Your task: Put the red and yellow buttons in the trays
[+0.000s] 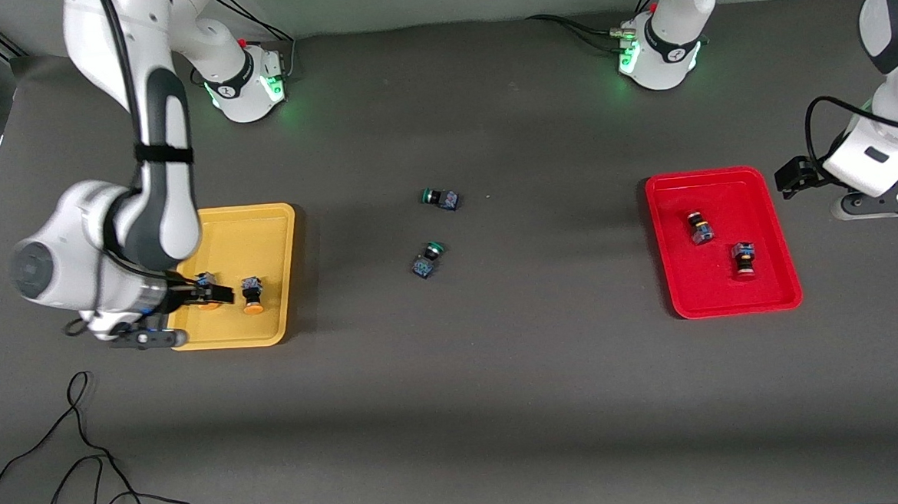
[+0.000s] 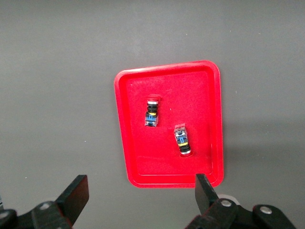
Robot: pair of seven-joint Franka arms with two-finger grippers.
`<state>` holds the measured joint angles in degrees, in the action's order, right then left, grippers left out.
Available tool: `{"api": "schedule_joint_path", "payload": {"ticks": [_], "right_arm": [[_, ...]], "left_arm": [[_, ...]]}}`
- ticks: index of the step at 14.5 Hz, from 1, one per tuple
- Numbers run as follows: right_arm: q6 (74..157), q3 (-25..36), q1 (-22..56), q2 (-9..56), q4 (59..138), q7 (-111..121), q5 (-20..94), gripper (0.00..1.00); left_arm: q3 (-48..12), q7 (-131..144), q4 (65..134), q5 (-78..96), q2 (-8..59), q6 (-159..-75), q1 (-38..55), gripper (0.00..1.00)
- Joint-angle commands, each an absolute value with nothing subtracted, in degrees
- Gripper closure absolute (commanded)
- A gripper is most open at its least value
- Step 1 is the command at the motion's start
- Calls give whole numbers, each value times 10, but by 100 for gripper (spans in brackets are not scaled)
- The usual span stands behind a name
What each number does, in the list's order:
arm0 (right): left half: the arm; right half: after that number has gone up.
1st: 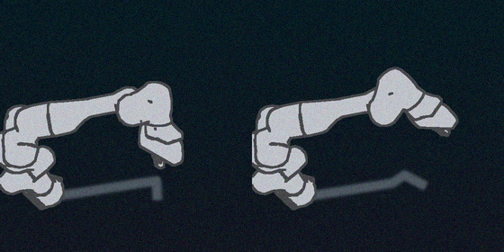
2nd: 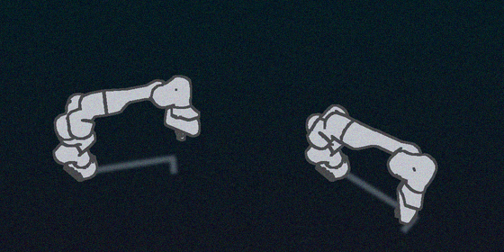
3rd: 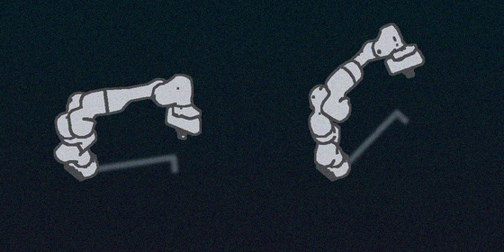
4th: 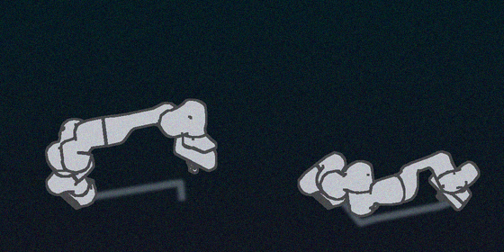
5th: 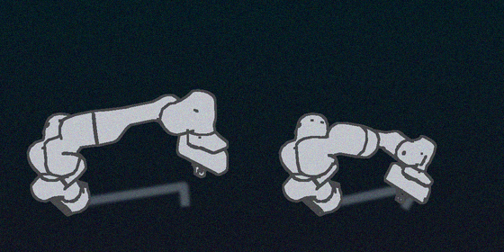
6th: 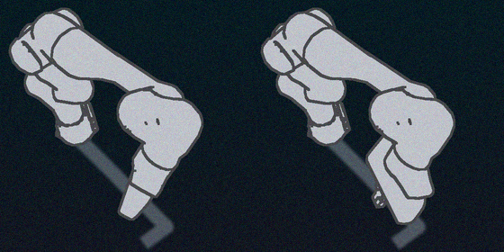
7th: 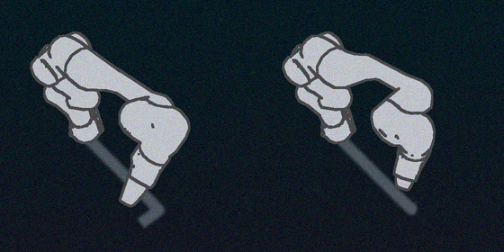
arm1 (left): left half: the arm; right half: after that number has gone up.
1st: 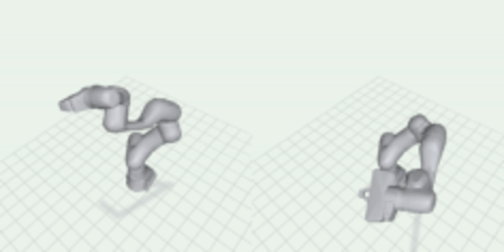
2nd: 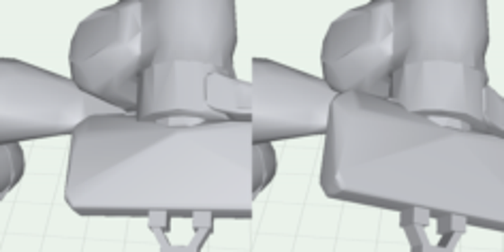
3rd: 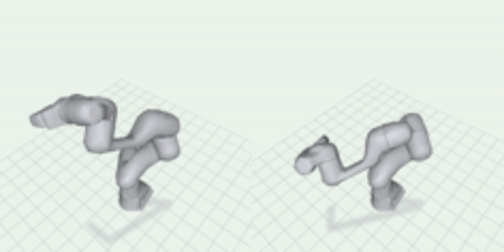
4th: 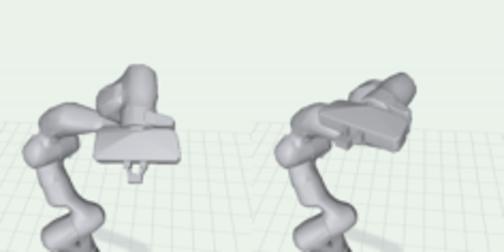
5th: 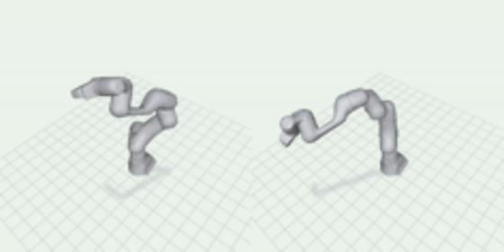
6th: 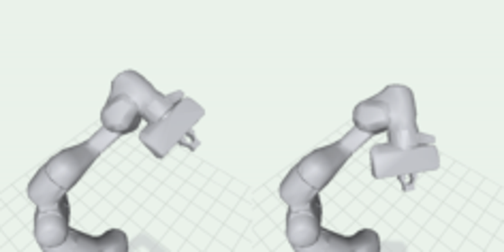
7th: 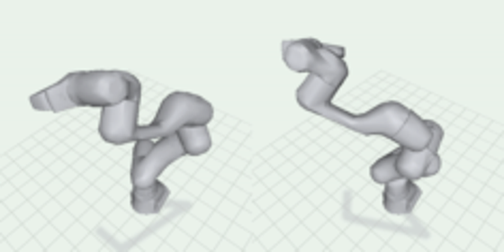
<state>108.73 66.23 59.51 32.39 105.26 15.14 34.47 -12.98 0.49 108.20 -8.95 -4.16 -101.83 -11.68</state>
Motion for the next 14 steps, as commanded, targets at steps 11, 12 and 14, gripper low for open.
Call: {"api": "schedule_joint_path", "payload": {"ticks": [11,12,14], "right_arm": [[968,661,586,174,941,13,188,0],[971,609,543,143,942,-14,153,0],[973,485,436,97,942,-42,106,0]], "left_arm": [[-114,-23,1027,-26,-74,-972,-78,1],[-106,-17,1024,-29,-73,-969,-67,1],[-58,-18,1015,-43,-69,-969,-20,1]]}}
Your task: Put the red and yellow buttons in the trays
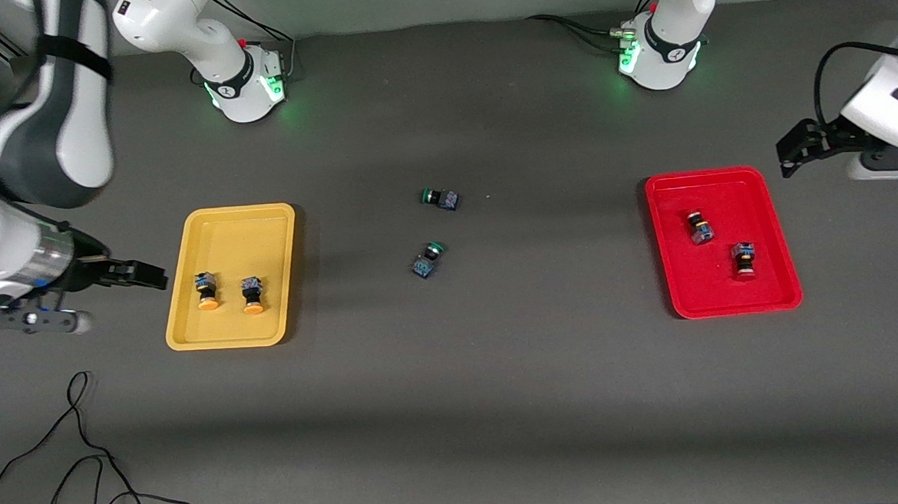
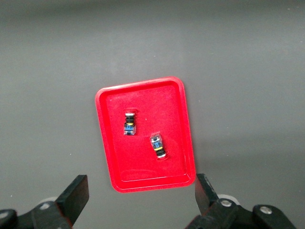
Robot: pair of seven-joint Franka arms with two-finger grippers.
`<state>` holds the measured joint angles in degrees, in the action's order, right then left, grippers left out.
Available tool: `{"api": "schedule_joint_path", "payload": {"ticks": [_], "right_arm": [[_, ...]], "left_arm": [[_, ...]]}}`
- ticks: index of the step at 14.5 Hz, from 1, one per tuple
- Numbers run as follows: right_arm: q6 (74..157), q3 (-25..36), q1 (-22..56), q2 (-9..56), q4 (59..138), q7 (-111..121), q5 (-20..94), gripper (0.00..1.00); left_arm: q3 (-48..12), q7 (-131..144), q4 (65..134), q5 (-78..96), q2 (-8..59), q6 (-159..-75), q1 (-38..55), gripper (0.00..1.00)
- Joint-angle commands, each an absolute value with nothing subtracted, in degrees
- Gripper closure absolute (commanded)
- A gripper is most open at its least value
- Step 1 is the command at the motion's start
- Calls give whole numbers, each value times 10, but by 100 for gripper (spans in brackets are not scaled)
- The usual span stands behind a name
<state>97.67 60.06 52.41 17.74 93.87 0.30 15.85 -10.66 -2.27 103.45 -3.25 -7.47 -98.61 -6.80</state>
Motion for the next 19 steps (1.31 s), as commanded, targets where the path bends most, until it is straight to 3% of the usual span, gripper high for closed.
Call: {"api": "schedule_joint_path", "payload": {"ticks": [1,6,8,19], "right_arm": [[973,420,375,82,943,-42,86,0],[970,123,70,36,947,-38,58,0],[965,48,-4,27,948,-34,34,0],[939,47,-3,23,947,-30,6,0]], "left_arm": [[-39,-18,1012,-44,-67,-968,-5,1],[-55,-27,1012,-44,-62,-966,-47,1],[-55,-26,1013,-47,-62,-962,-49,1],[-64,-15,1008,-51,-69,-932,-42,1]]}}
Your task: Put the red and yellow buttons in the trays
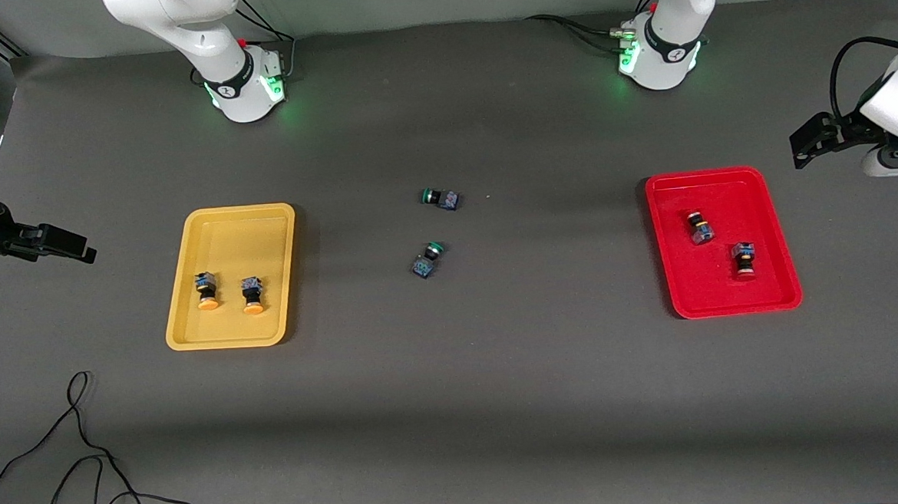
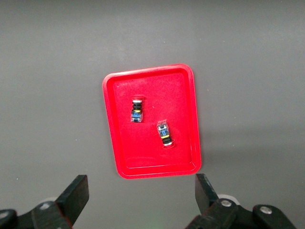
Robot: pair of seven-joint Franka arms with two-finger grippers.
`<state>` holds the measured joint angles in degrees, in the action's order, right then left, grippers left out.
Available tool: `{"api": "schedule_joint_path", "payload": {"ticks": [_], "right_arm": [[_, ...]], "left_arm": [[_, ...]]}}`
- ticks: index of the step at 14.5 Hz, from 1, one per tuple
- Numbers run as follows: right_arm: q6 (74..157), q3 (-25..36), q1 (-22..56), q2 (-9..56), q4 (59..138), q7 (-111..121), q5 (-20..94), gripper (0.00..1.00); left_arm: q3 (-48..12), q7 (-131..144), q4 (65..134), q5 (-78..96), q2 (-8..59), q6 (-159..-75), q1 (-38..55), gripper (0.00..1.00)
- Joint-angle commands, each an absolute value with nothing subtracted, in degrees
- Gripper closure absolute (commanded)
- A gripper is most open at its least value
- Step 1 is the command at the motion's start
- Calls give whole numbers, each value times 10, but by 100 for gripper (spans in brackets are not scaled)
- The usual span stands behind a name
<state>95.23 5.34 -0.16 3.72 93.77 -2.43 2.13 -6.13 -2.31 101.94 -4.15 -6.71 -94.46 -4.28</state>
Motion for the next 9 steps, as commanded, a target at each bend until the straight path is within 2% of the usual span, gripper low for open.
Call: {"api": "schedule_joint_path", "payload": {"ticks": [1,9], "right_arm": [[938,47,-3,23,947,-30,6,0],[938,48,-2,22,943,8,5,0]], "left_arm": [[-64,-15,1008,-51,-69,-932,-42,1],[-64,-16,1005,-51,-69,-924,-43,1]]}}
